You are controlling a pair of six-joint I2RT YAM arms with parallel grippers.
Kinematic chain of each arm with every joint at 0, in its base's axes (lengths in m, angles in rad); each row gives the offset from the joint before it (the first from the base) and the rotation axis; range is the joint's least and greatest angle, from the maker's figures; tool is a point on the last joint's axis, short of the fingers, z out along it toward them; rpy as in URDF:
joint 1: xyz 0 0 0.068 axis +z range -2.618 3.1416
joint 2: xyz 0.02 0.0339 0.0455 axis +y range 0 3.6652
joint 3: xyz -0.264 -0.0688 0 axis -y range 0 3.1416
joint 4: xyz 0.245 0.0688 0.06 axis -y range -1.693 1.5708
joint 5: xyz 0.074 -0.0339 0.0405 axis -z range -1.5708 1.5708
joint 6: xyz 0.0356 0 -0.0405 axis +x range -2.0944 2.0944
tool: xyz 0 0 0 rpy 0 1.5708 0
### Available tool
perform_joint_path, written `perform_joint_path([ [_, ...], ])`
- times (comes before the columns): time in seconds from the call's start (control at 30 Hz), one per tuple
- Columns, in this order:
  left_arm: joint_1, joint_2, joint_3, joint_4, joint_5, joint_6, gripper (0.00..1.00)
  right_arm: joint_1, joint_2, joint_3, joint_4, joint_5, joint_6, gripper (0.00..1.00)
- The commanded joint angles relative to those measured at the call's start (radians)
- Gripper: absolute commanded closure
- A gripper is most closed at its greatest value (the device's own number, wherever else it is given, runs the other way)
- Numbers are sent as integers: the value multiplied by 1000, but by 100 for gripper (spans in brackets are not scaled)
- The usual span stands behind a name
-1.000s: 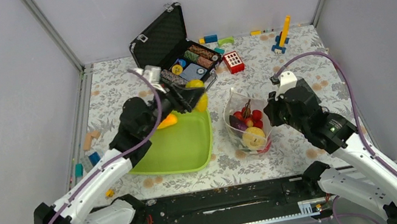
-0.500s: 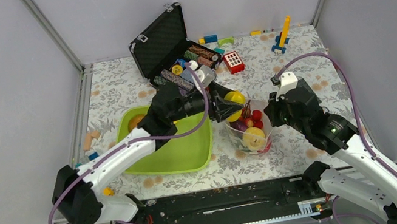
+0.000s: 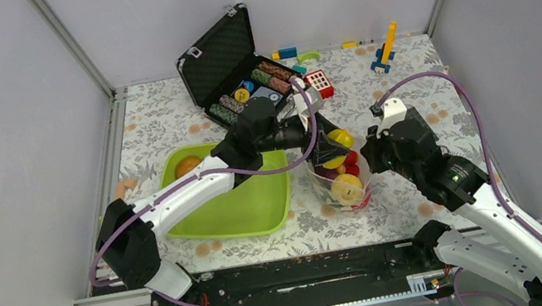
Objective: Place the food in the zip-top bag and seal the zipper
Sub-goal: Place the fake fruit in the zipper food storage bag.
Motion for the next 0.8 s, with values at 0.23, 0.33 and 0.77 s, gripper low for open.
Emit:
perform_joint_path([
  [0.23,-8,0,62,-98,4,101,2,-4,-8,0,28,18,-3,94],
  [0.33,-9,-4,65,-105,-2,92,1,-5,-10,0,29,22,-5,94],
  [0.77,-9,-116,2,-184,-310,27,1,-3,-15,-3,28,25,-4,95],
])
